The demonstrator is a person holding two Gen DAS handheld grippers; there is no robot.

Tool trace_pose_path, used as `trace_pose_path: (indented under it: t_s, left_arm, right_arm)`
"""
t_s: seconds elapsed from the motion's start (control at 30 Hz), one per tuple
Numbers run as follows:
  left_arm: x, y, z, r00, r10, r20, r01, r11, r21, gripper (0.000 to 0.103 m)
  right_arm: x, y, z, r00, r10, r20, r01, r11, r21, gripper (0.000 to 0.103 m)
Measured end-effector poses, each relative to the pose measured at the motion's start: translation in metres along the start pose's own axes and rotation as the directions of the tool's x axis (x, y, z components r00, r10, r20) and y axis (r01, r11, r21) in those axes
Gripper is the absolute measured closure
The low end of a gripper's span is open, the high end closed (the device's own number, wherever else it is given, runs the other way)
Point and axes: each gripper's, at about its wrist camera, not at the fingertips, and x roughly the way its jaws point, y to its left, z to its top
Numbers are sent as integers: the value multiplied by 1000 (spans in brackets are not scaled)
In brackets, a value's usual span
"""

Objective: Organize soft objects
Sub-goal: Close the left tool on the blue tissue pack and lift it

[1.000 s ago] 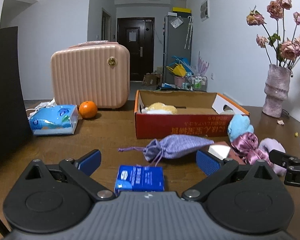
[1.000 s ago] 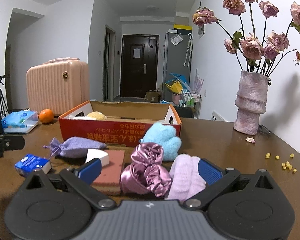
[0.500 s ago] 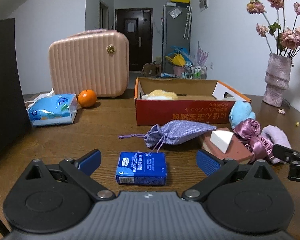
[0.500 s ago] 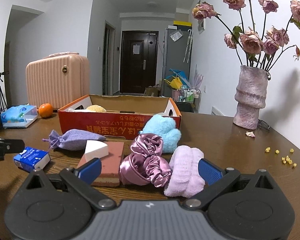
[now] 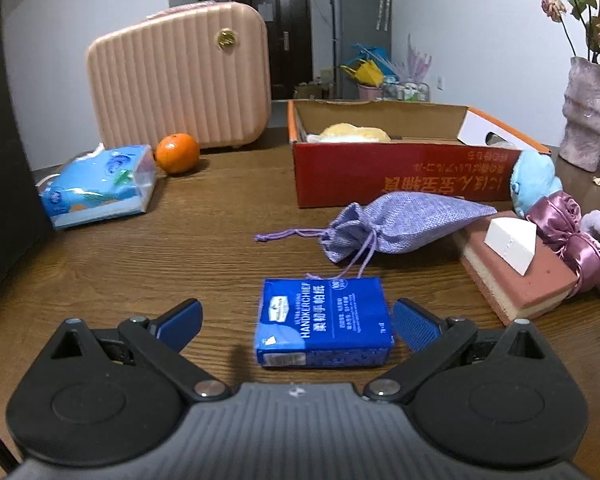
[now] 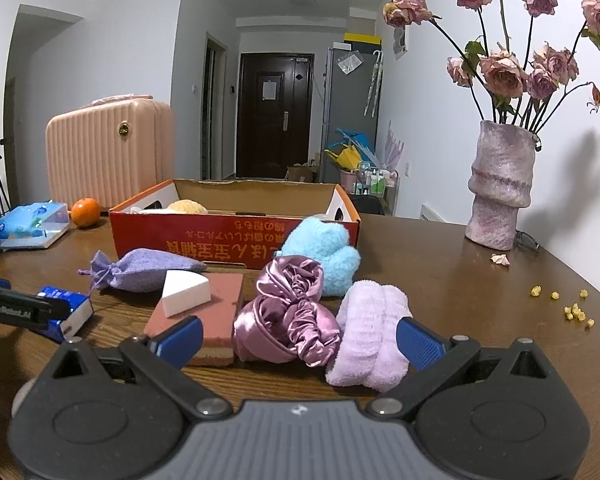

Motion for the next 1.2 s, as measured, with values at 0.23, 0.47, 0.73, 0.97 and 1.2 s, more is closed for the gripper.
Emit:
trace_pose_path:
  t_s: [0.23,0.47,0.73,0.97,1.2]
  left_arm:
    - [22,-4,1,999,9,-47,-8,1000,22,0]
    - [40,2,3,994,-13,-104,12,1000,-17,0]
    - [35,0,3,995,-52,-83,52,999,-5,28]
    - [21,-1,3,1000,-13,-15,13,1000,4,28]
    - [-13,0,5,994,6,111,-5,1000,-10,28]
  right_arm:
    - [5,0,-1,1000,-7,-15,7,1000,0,0]
    - [8,0,-2,1000,-14,-26,14,1000,1,0]
    - [12,0,-3,999,-10,-33,10,1000,6,0]
    - [13,-2,-3,999,-5,-34,5,1000,14,0]
    - [11,-2,-3,1000,2,-24,-2,1000,18,0]
